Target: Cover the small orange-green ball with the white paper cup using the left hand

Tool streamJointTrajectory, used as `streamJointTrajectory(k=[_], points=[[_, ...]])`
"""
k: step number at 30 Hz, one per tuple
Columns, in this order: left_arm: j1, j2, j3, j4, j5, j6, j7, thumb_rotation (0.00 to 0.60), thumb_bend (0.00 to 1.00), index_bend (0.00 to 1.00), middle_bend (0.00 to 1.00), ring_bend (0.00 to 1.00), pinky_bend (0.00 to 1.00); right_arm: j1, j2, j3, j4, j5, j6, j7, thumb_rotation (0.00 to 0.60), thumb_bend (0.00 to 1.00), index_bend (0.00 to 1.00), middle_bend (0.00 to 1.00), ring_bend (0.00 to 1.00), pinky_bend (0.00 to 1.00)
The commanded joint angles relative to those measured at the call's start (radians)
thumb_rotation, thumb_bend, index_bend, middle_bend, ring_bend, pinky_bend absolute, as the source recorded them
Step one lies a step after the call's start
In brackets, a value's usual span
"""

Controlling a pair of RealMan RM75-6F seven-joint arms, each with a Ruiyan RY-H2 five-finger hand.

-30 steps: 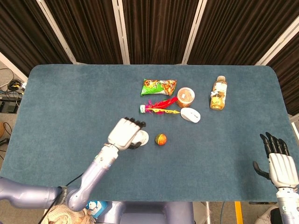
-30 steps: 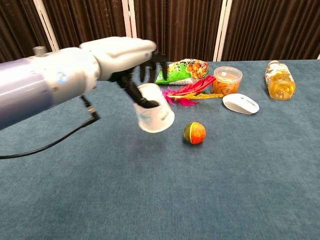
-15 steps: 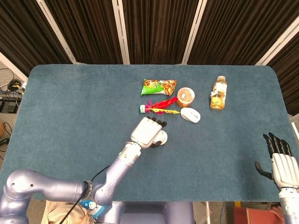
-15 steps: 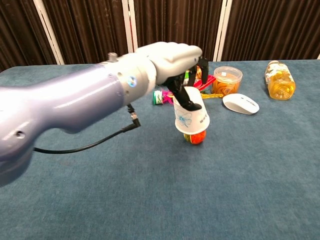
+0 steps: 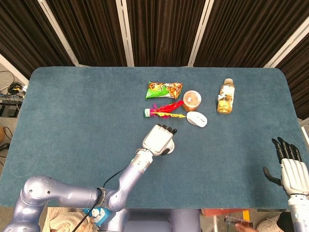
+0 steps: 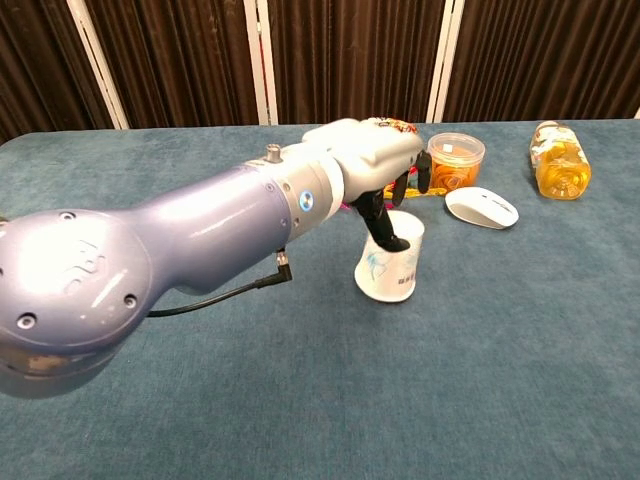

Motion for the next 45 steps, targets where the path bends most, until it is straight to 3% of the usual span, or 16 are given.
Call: streamJointTrajectory(k=[1, 3, 9, 14, 22, 27, 32, 37, 41, 45], points=[[-0.004, -0.002, 0.011, 0.000, -0.009, -0.002, 0.007, 0.600, 0.20, 0.18, 0.23, 0.23, 0.29, 0.001, 0.001, 0.000, 0.000, 0.002, -0.003, 0.002, 0.600, 0.35, 0.00, 0.00, 0.00, 0.03], [-0.003, 0.002, 0.018, -0.007, -0.008, 0.003, 0.011, 0.600, 0.19, 0.14, 0.18, 0.20, 0.26, 0.002, 0.000, 0.000, 0.000, 0.001, -0.003, 0.000, 0.600, 0.35, 0.00, 0.00, 0.00, 0.03], [0.024, 0.039, 0.048, -0.073, 0.030, 0.038, -0.005, 0.600, 0.19, 0.12, 0.17, 0.20, 0.26, 0.002, -0.001, -0.003, 0.000, -0.003, -0.003, -0.005, 0.600, 0.35, 0.00, 0.00, 0.00, 0.03], [0.084, 0.129, 0.091, -0.190, 0.108, 0.098, -0.041, 0.600, 0.19, 0.13, 0.17, 0.20, 0.26, 0.003, -0.001, -0.003, 0.000, -0.001, -0.005, -0.011, 0.600, 0.35, 0.00, 0.00, 0.00, 0.03], [0.272, 0.376, 0.242, -0.419, 0.293, 0.232, -0.176, 0.600, 0.19, 0.13, 0.16, 0.19, 0.25, 0.002, -0.003, -0.005, -0.001, -0.002, 0.000, -0.031, 0.600, 0.35, 0.00, 0.00, 0.00, 0.03], [0.402, 0.522, 0.345, -0.482, 0.417, 0.315, -0.305, 0.600, 0.19, 0.12, 0.16, 0.18, 0.25, 0.001, -0.004, -0.007, -0.005, 0.002, 0.000, -0.045, 0.600, 0.35, 0.00, 0.00, 0.00, 0.03], [0.518, 0.649, 0.443, -0.464, 0.556, 0.398, -0.405, 0.600, 0.19, 0.12, 0.15, 0.18, 0.25, 0.001, -0.007, -0.010, -0.006, -0.002, 0.004, -0.065, 0.600, 0.35, 0.00, 0.00, 0.00, 0.03], [0.661, 0.715, 0.527, -0.412, 0.656, 0.519, -0.482, 0.600, 0.16, 0.10, 0.12, 0.14, 0.21, -0.002, -0.009, -0.011, -0.004, -0.006, 0.011, -0.075, 0.600, 0.35, 0.00, 0.00, 0.00, 0.03], [0.757, 0.738, 0.558, -0.339, 0.703, 0.602, -0.536, 0.600, 0.12, 0.02, 0.01, 0.01, 0.09, -0.002, -0.010, -0.012, -0.001, -0.008, 0.011, -0.076, 0.600, 0.35, 0.00, 0.00, 0.00, 0.03], [0.835, 0.742, 0.565, -0.260, 0.729, 0.651, -0.601, 0.600, 0.10, 0.00, 0.00, 0.00, 0.02, -0.001, -0.012, -0.011, 0.003, -0.010, 0.013, -0.079, 0.600, 0.35, 0.00, 0.00, 0.00, 0.03]])
